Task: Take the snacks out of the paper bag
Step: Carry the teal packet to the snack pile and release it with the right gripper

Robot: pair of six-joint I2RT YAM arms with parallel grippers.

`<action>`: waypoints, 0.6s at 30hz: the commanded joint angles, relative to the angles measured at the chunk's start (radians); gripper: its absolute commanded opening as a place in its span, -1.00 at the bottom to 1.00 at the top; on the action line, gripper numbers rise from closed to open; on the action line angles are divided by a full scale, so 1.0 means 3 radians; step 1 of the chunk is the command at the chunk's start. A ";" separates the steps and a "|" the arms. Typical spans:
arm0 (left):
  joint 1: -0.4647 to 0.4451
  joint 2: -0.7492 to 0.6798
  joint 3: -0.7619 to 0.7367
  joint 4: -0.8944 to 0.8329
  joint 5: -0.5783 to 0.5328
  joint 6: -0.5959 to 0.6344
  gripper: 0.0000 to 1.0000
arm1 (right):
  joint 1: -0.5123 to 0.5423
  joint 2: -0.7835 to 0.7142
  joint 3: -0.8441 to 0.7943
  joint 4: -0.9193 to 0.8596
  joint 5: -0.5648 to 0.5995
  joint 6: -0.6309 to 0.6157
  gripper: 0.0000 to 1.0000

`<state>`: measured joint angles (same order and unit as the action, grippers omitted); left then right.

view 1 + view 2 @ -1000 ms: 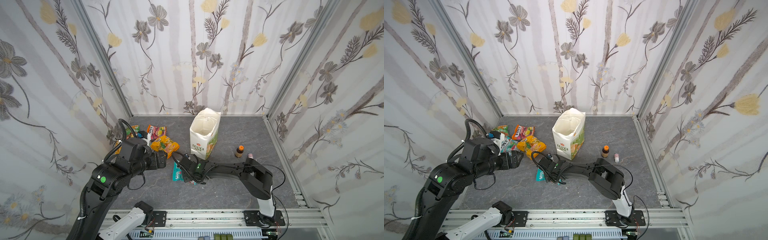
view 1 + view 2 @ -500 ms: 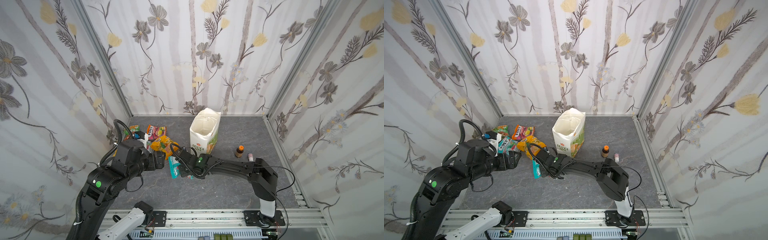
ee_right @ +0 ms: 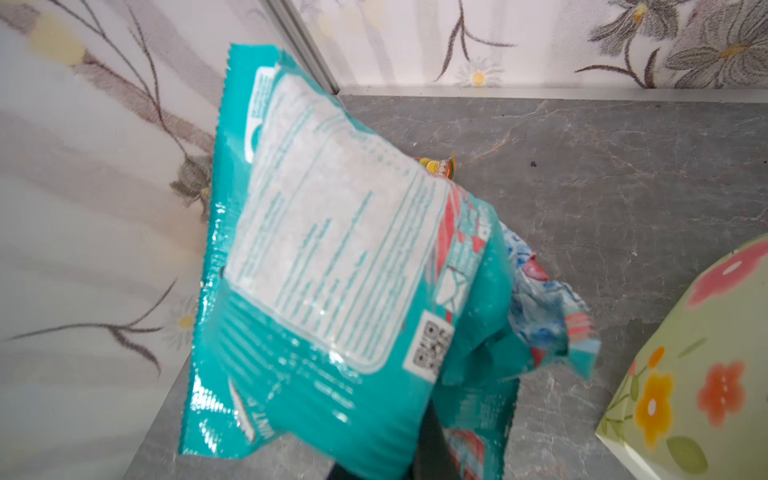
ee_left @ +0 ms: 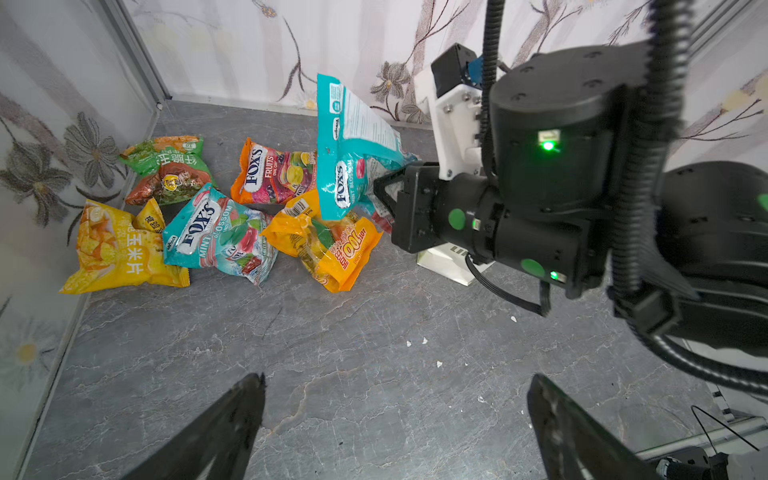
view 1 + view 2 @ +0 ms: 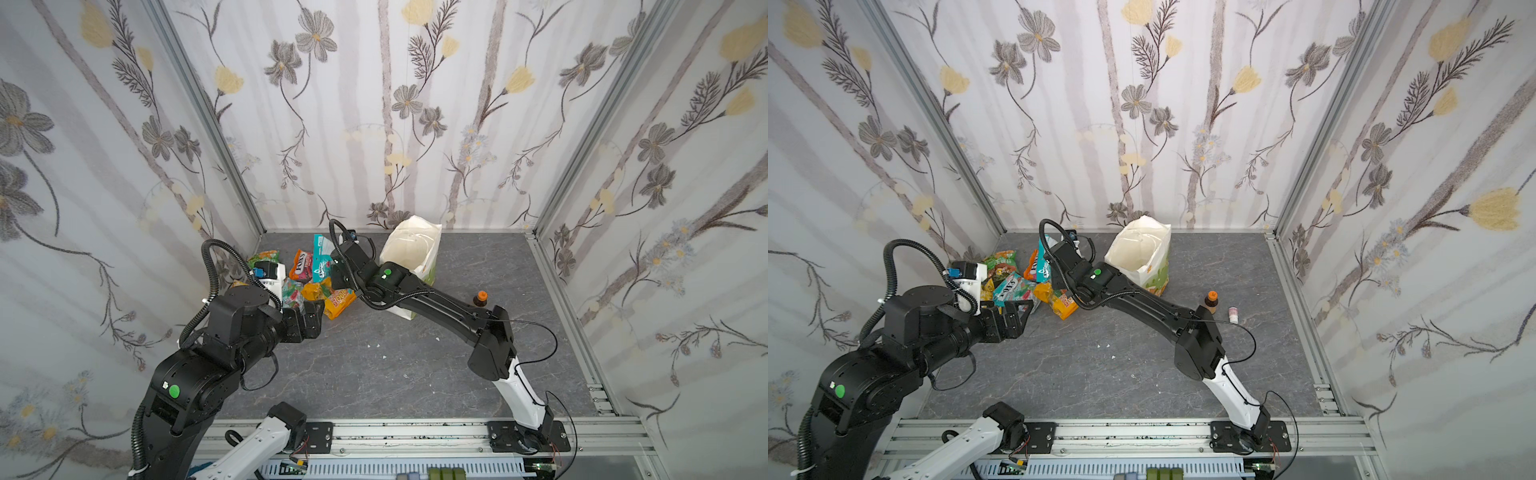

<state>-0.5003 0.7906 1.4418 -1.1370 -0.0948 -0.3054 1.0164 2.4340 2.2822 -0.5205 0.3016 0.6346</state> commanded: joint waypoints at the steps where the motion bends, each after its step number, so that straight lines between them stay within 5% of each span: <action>1: 0.0005 0.0036 0.0016 0.0155 0.0053 0.0132 1.00 | -0.0110 0.0252 0.0225 0.0406 -0.0084 0.0048 -1.00; 18: 0.0001 0.0003 -0.0081 0.0255 0.0182 0.0194 1.00 | -0.0350 0.1174 0.0736 0.1029 0.0090 0.0157 -0.88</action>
<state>-0.5003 0.7906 1.4181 -1.0916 -0.0483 -0.2646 0.9169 2.7686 2.4905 -0.3008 0.2955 0.6624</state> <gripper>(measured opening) 0.997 0.088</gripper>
